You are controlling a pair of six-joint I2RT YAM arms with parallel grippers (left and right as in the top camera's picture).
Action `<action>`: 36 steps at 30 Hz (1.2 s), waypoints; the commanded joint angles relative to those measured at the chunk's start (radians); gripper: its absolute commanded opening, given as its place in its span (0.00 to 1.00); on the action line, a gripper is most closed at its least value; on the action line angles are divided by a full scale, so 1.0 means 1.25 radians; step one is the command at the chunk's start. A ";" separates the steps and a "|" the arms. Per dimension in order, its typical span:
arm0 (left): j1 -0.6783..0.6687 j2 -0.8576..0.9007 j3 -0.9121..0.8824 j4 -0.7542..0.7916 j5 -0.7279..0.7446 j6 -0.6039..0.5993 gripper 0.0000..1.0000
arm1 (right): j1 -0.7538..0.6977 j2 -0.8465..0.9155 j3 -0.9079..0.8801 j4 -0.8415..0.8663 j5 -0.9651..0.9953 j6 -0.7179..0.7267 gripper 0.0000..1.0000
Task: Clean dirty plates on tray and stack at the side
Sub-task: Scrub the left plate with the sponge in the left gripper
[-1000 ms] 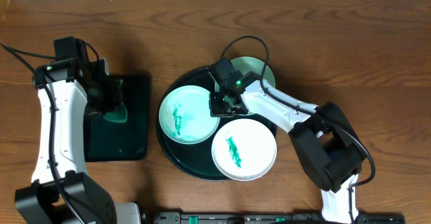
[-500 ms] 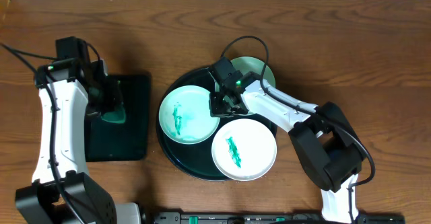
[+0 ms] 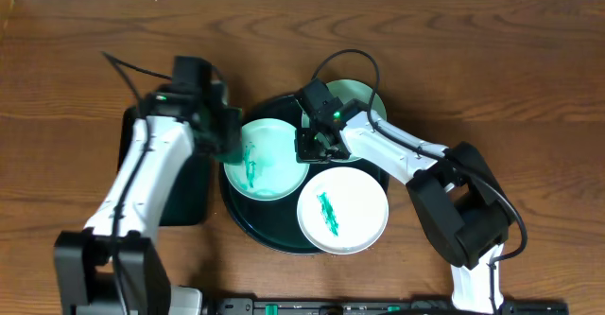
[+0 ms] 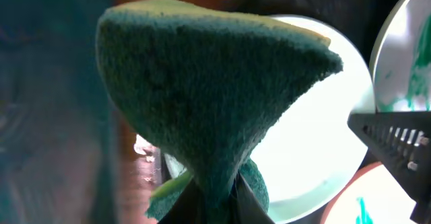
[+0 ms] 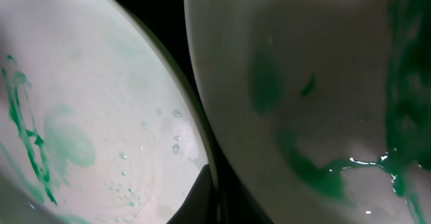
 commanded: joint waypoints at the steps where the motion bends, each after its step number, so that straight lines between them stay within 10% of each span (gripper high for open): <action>1: -0.044 0.022 -0.046 0.029 -0.030 -0.096 0.07 | -0.005 0.014 0.010 0.001 -0.001 -0.010 0.01; 12: -0.070 0.149 -0.096 0.085 -0.082 -0.128 0.07 | -0.005 0.014 0.010 -0.002 -0.001 -0.010 0.01; 27: -0.134 0.219 -0.094 0.170 0.324 0.153 0.07 | -0.004 0.014 0.010 -0.001 -0.001 -0.010 0.01; 36: -0.092 0.215 -0.057 0.183 -0.049 -0.035 0.07 | -0.004 0.014 0.010 -0.002 -0.001 -0.010 0.01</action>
